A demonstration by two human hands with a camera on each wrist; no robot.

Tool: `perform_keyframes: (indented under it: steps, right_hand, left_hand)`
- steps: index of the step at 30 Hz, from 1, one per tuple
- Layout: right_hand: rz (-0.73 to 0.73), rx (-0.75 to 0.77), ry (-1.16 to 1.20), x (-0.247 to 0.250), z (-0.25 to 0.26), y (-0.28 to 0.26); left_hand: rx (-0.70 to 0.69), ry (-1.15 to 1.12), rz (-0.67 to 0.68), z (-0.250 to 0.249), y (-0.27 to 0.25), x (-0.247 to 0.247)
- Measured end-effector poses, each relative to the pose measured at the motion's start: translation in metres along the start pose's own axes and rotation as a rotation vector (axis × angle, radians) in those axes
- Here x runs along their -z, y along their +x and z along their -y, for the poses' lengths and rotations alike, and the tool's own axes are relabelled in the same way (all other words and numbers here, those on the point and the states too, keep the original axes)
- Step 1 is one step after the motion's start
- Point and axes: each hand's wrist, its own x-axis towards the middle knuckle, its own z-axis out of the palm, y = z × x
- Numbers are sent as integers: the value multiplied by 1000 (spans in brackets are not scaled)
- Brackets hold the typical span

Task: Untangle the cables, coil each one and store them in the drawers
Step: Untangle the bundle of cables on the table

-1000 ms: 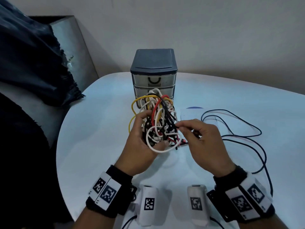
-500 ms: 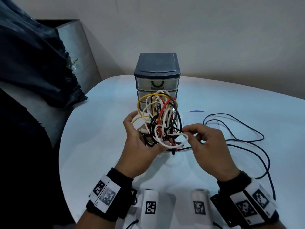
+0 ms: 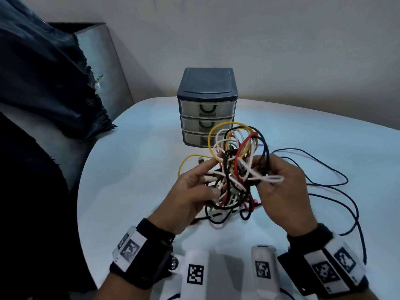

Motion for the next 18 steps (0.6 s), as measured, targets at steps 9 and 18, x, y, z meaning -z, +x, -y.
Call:
perform_keyframes:
  steps: [9,18]
  right_hand:
    - [-289,426,-265,-8,32,-20]
    - [141,313,-803,-26,21,-14]
  left_hand:
    - [-72,-72,-380,11,17,-2]
    - [-155,49,-319,23,13,-13]
